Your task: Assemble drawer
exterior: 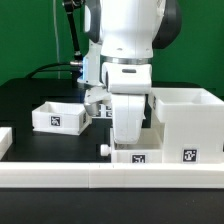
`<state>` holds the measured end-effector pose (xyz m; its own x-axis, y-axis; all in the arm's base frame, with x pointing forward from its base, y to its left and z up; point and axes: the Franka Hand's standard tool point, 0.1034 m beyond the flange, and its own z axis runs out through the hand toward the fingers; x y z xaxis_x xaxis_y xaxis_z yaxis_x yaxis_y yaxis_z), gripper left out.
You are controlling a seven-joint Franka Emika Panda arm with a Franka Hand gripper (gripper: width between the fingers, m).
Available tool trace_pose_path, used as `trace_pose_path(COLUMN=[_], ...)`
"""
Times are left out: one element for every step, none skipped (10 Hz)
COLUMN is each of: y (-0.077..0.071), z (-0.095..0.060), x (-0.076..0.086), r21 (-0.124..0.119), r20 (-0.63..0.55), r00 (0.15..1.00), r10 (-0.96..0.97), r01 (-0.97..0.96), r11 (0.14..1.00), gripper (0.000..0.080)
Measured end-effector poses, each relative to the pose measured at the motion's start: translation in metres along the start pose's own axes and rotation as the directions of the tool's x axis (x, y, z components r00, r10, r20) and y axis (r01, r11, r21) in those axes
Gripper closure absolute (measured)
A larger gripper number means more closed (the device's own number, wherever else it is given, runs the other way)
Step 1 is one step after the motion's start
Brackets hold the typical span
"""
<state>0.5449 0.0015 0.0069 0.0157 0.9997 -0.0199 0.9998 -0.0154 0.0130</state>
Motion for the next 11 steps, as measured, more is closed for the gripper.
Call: trace_pose_path(y=[0.0,0.0,0.0,0.0,0.001,0.002,0.004,0.006,0.007,0.01,0.013], z=[0.0,0.0,0.0,0.0,-0.002,-0.004,-0.007,-0.012,-0.019,-0.031,-0.04], x=[0.0,-0.001,-0.001,-0.001,0.0,0.001,0.003,0.004,0.003,0.0,-0.003], r21=[0.0,0.0,0.0,0.0,-0.003,-0.006,-0.01,-0.017,-0.024,-0.028,-0.034], r20=[0.0,0.0,0.0,0.0,-0.001,-0.001,-0.002,-0.001,0.002,0.011,0.016], r00=[1.0,1.0,1.0,1.0,1.0,1.0,1.0,1.0,1.0,1.0,1.0], r10=[0.001,0.001,0.001,0.003,0.015,0.02,0.019,0.017,0.018,0.02,0.02], r01=[-0.001,-0.001,-0.001,-0.003,-0.015,-0.02,-0.019,-0.017,-0.018,-0.02,-0.02], r11=[1.0,1.0,1.0,1.0,1.0,1.0,1.0,1.0,1.0,0.999,0.999], gripper=[0.0757,0.0733,0.0733,0.0549,0.0549,0.0361,0.0205,0.0205,0.0161,0.0153,0.0153])
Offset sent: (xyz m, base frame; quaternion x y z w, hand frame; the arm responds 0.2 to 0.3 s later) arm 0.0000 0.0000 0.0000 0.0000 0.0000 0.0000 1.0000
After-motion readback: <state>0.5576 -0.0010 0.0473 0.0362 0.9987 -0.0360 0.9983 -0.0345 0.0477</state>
